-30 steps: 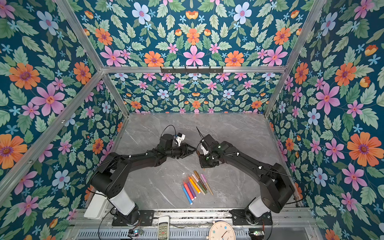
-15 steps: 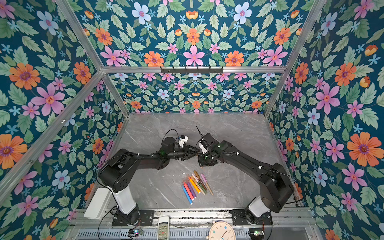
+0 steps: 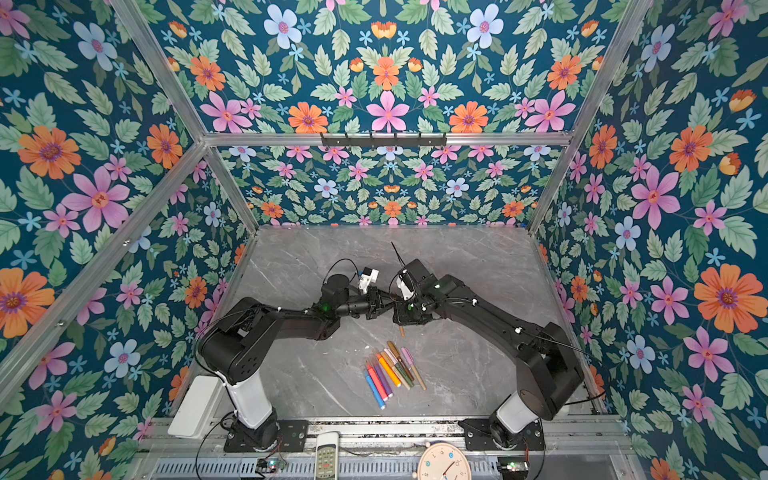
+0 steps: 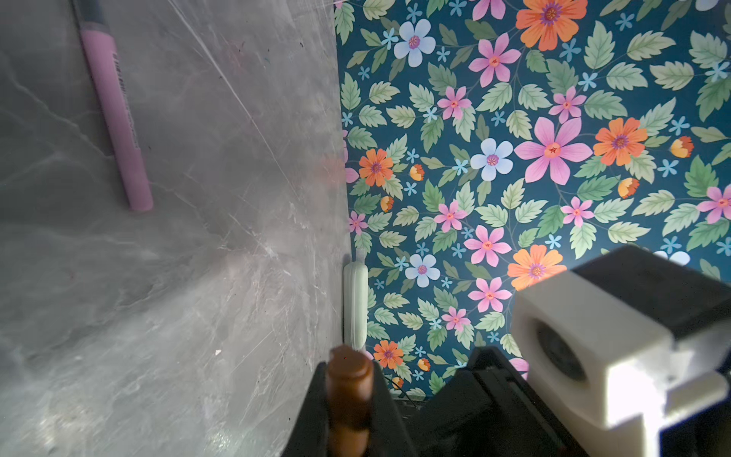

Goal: Open the pen caps
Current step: 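Pull the brown cap off with the left gripper while the right draws back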

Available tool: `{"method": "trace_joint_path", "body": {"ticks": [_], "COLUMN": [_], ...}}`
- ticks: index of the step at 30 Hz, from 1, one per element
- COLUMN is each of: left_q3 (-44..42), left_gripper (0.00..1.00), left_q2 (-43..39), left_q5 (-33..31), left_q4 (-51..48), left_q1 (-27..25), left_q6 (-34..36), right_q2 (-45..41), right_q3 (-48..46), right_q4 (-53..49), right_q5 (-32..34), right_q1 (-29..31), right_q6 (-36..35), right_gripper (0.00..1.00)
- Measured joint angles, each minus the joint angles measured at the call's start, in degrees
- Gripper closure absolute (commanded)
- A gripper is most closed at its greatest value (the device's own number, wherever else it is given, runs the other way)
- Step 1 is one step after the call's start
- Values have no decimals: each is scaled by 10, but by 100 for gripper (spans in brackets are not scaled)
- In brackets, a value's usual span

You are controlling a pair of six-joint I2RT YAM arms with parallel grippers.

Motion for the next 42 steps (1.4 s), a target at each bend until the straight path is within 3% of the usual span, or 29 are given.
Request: {"method": "trace_joint_path", "body": {"ticks": [5,9,14,18,22,26,31,37,42], "left_q3": [-1,-3,-1,15,47,62,108,196,237], "left_gripper": [100,100,100,100,100,100,100,100,100], "left_q2": [-1,-4,-5,-8,-14,-55,-84,-56,-19], "left_q5": [0,0,16,75,20,-2,-67,-140,-193], "left_q4": [11,11,-4,-26,-59,-155,-350,-562,-656], "left_q1": [0,0,17,59,110,106,112,115,128], "left_q6": [-5,-12,-11,-5,7,81,218,377,455], "right_q2": [17,24,13,-8,-21,-34,-32,-26,-34], "right_q3": [7,7,-21,-57,-105,-119,-118,-138,-183], "right_q4": [2,4,36,121,75,59,65,109,172], "right_q5": [-4,-12,-17,13,-9,2,-7,-5,23], "right_q1": [0,-2,2,28,55,38,-19,-101,-125], "right_q6": [4,4,9,32,46,58,43,26,26], "right_gripper": [73,100,100,100,100,100,100,100,100]}}
